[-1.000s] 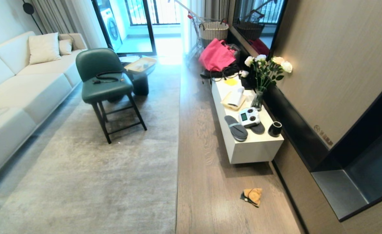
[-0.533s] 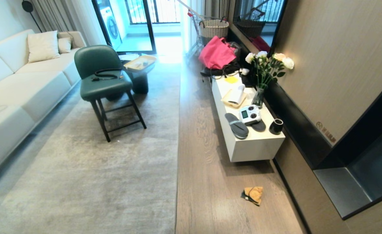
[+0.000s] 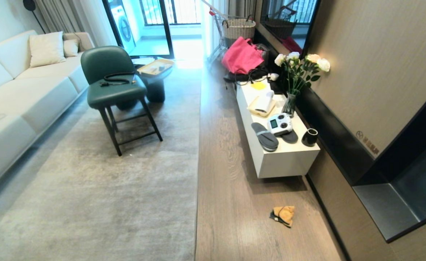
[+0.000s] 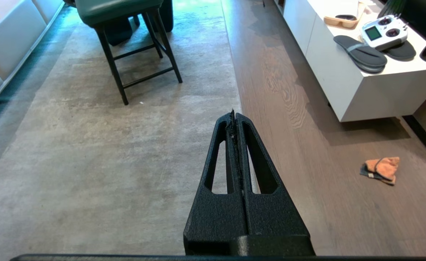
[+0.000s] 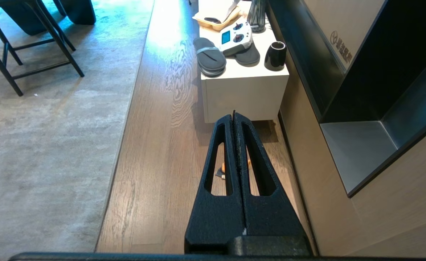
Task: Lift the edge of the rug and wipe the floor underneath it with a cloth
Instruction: Pick up the rag
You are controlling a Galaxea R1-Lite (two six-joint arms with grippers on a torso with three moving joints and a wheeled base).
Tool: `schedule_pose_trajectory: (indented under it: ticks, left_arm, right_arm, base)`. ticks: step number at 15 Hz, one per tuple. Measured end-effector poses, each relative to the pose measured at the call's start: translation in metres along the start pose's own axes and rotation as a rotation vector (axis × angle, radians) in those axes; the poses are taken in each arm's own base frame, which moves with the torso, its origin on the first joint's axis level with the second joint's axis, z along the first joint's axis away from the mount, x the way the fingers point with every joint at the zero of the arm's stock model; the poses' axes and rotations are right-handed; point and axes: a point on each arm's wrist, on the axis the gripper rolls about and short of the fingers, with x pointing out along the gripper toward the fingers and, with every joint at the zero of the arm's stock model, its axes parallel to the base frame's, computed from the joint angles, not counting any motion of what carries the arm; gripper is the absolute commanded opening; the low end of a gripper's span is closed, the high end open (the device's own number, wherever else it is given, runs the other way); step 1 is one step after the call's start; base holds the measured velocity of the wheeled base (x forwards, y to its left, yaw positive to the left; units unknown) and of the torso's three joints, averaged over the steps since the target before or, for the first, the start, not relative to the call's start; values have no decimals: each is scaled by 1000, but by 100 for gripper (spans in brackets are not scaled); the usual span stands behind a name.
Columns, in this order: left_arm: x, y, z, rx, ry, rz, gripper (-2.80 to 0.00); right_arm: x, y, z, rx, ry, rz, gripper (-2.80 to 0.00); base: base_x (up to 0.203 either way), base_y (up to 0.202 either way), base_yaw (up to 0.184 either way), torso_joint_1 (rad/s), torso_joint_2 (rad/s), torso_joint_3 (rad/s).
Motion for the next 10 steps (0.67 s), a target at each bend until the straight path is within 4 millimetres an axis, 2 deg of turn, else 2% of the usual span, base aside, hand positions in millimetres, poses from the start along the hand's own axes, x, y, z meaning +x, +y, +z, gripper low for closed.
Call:
schedule_pose_trajectory:
  ticks: [7, 10]
  left_arm:
    - [0, 0, 0, 0, -1, 0, -280]
    - [0, 0, 0, 0, -1, 0, -280]
  right_arm:
    - [0, 0, 0, -54, 4, 10, -280]
    - [0, 0, 0, -50, 2, 12, -280]
  base:
    - [0, 0, 0, -138, 359, 217]
    - [0, 0, 0, -180, 477, 303]
